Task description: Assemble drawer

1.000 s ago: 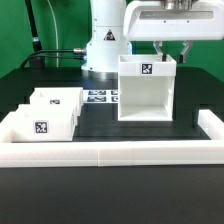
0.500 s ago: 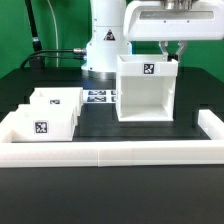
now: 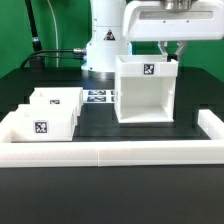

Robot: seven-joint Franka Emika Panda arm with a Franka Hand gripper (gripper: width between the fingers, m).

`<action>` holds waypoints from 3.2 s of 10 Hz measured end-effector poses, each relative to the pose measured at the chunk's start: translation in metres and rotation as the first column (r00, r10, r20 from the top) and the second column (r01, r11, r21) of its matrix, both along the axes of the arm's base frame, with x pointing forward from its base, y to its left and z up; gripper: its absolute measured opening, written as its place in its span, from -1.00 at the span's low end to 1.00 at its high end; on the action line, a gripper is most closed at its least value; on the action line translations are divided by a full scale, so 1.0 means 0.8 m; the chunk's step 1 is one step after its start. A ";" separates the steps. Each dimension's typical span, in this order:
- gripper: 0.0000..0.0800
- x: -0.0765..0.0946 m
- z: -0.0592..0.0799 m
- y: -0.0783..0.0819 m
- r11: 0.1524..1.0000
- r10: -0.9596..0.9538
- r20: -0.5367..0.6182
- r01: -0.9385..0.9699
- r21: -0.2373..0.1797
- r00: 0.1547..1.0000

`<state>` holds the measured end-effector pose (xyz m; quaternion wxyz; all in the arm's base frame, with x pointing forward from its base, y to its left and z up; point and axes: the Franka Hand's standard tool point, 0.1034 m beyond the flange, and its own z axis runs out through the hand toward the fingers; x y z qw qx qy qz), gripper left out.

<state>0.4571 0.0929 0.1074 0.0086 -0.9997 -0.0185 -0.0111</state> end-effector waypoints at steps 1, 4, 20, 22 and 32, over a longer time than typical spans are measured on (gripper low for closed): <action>-0.91 0.022 0.000 -0.001 1.000 -0.013 0.009 0.013 0.004 1.000; -0.91 0.091 0.001 0.000 0.999 -0.040 0.043 0.039 0.021 0.998; -0.89 0.172 0.004 0.012 0.767 -0.631 0.088 0.603 0.218 0.771; -0.89 0.173 0.006 0.014 0.697 -0.705 0.059 0.675 0.241 0.707; -0.89 0.172 0.003 0.000 0.069 -0.980 -0.165 0.968 0.242 0.111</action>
Offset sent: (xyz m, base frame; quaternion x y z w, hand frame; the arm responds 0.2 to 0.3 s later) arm 0.0679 -0.0076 -0.0065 -0.0081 0.0064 0.0319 0.9994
